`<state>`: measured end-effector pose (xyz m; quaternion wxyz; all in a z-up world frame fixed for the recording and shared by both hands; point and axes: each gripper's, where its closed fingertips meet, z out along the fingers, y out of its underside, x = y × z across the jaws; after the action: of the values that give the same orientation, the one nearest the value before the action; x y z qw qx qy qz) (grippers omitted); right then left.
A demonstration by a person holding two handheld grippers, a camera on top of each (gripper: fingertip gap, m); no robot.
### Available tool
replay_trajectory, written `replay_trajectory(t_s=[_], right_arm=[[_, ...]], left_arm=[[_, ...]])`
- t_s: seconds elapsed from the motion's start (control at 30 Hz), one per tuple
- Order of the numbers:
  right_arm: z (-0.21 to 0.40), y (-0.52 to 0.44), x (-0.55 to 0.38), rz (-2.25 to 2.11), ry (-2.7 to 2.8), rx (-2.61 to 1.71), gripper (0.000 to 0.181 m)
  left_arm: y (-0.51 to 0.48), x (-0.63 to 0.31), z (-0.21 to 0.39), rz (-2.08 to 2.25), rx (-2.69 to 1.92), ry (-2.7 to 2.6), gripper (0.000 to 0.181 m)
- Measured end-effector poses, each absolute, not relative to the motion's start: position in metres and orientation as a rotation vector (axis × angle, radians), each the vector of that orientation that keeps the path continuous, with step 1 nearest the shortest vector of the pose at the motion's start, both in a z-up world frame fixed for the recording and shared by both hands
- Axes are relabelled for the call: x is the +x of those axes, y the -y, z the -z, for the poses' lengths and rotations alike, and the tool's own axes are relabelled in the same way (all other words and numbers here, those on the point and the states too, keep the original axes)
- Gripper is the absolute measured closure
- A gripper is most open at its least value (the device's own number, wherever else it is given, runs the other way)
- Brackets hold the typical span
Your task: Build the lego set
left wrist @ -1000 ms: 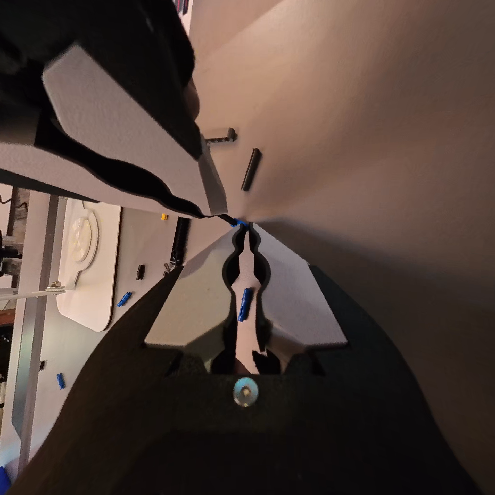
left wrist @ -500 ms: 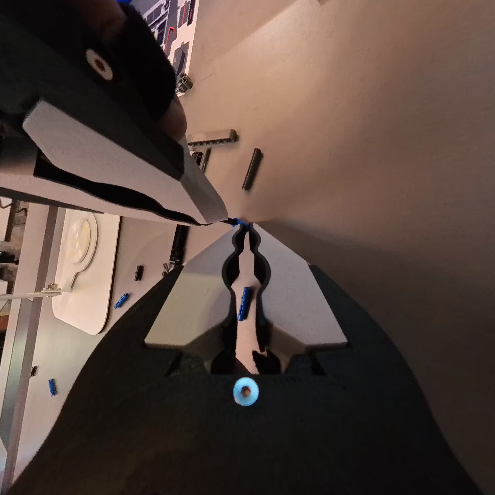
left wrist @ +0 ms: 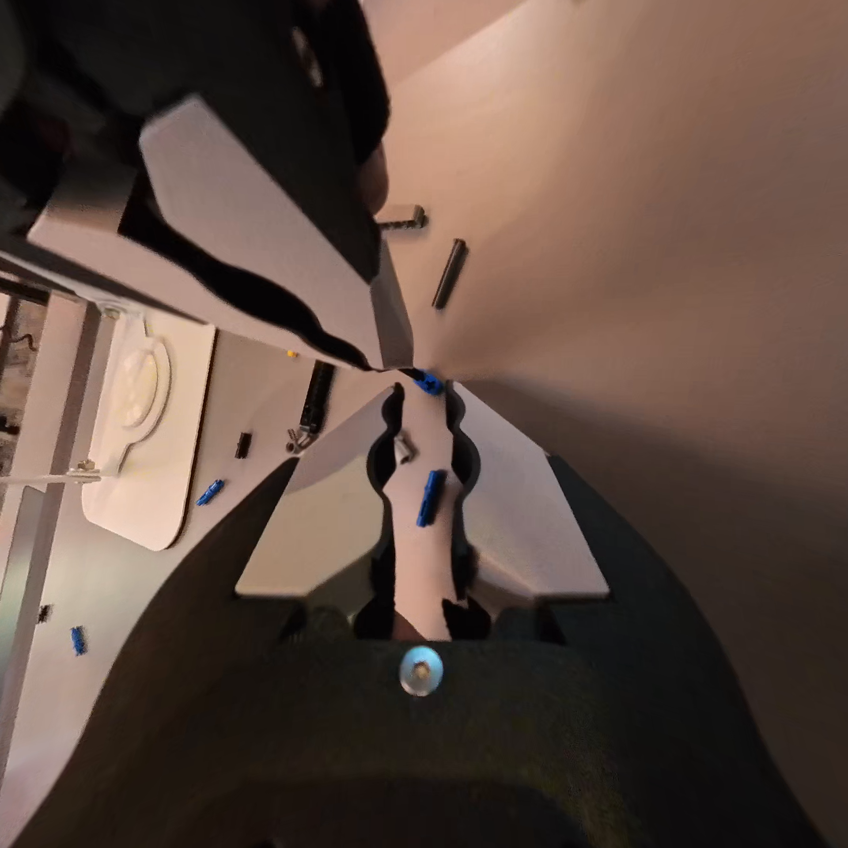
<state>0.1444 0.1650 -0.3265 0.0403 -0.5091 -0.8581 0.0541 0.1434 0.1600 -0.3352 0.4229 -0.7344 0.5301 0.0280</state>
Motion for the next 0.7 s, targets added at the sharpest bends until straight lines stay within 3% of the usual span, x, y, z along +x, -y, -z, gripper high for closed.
replay_trajectory(t_s=[0.37,0.7], right_arm=[[0.269,-0.166,0.115,-0.535,2.217,-1.603,0.180],[0.184,-0.155,0.054,-0.851,1.753,-1.357,0.180]], left_arm=[[-0.165,0.111,0.279,-0.068,-1.809,-1.077,0.149],[-0.160,0.050,0.199,0.173,-1.753,-0.632,0.148]])
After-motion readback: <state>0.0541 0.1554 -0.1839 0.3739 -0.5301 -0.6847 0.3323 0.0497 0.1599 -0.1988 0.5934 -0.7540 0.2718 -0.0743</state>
